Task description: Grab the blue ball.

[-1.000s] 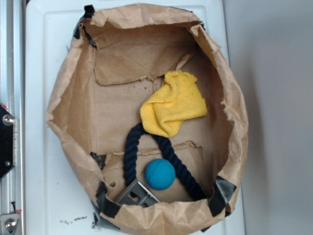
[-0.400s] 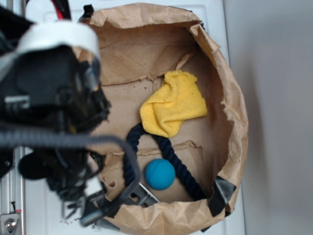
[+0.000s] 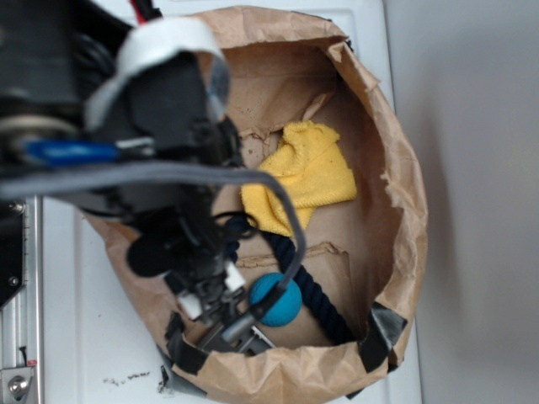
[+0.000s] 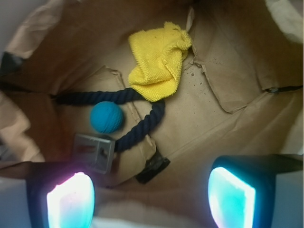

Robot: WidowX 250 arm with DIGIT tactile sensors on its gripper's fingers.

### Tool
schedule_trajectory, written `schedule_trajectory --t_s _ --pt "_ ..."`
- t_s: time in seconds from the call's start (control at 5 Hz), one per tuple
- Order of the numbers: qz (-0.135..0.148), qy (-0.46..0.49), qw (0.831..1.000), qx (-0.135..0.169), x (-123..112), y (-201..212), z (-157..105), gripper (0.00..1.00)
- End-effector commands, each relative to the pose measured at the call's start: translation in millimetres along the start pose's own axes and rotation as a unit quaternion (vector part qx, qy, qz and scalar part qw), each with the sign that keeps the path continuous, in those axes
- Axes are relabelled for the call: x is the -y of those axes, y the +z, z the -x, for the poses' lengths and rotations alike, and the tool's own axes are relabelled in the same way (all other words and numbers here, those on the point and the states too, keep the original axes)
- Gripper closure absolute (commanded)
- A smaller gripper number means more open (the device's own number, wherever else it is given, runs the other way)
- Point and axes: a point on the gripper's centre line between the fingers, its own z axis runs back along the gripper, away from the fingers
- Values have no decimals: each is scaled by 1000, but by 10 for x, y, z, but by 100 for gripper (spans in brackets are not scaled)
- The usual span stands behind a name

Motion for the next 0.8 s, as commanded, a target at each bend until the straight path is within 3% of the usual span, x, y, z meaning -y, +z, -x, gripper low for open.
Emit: schedule_trajectory --t_s 0.0,0.2,0.6 --pt "11 6 1000 14 194 -354 -83 0" --pt "-2 2 999 32 271 -505 -71 0" --pt "15 -3 1000 11 727 -666 46 0"
